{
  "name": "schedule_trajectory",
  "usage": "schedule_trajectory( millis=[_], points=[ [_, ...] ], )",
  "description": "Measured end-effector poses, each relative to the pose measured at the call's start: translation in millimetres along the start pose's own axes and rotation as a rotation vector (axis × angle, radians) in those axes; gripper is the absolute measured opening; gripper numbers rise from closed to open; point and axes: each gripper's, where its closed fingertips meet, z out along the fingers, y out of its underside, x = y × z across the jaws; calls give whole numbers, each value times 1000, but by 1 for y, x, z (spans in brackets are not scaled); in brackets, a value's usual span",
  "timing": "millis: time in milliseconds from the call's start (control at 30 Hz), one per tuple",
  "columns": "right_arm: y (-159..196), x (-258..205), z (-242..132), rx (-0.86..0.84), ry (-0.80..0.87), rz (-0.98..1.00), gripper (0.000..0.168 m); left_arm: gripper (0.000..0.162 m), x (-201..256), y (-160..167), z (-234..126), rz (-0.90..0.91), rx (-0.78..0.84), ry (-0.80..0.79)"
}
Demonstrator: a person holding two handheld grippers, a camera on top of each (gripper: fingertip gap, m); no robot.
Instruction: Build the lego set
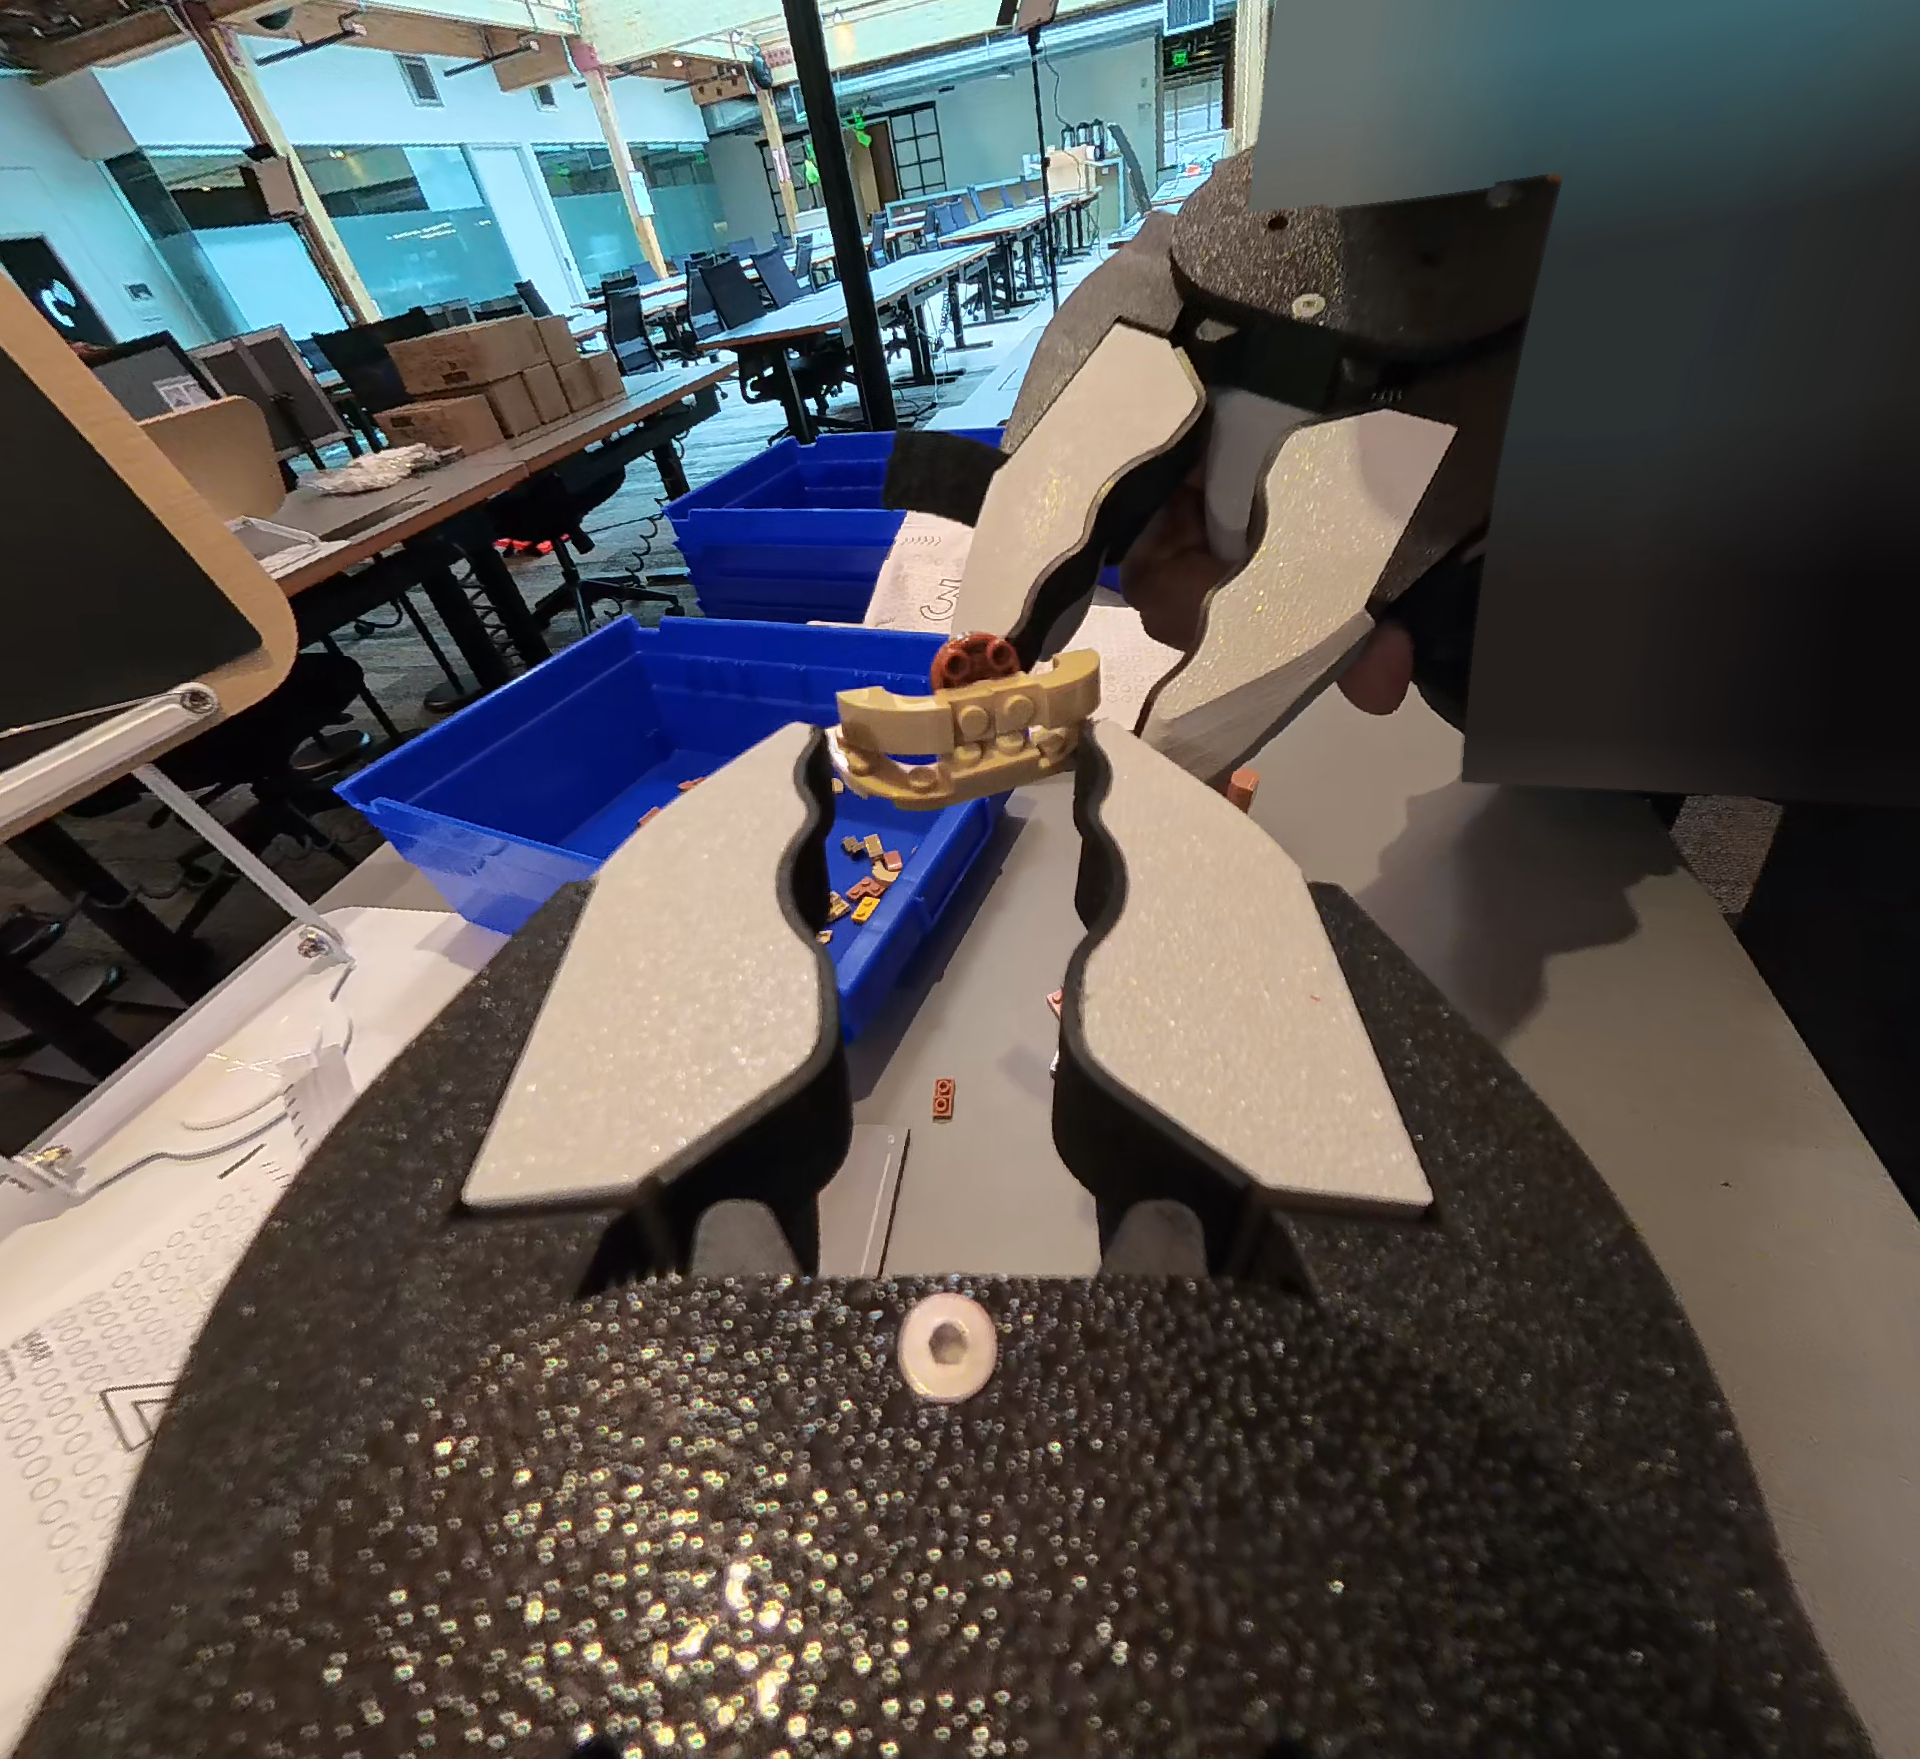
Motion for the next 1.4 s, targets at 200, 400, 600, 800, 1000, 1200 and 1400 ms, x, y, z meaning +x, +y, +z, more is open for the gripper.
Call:
schedule_trajectory(
  millis=[200, 400, 600, 800, 1000, 1200, 1400],
  points=[
    [1, 5, -3, -2, 28, -56, 30, 44, -1, 1, -1, 0, -17, -6],
    [-1, 8, -10, 1, 114, -380, 37, 44, -5, 6, -3, -30, -77, -10],
    [2, 7, -4, 2, 138, -467, 32, 44, -4, 12, -1, -89, -111, 7],
    [-1, 4, -1, 28, 157, -504, 19, 44, -3, 5, -5, -177, -56, 60],
    [-8, 4, -2, 65, 204, -558, 11, 44, 1, 0, -7, -192, -30, 104],
    [-9, 3, -2, 74, 220, -590, 9, 44, 2, -1, -8, -185, -27, 115],
    [-10, 3, -2, 78, 242, -639, 8, 44, 2, -2, -9, -181, -22, 116]
  ],
)
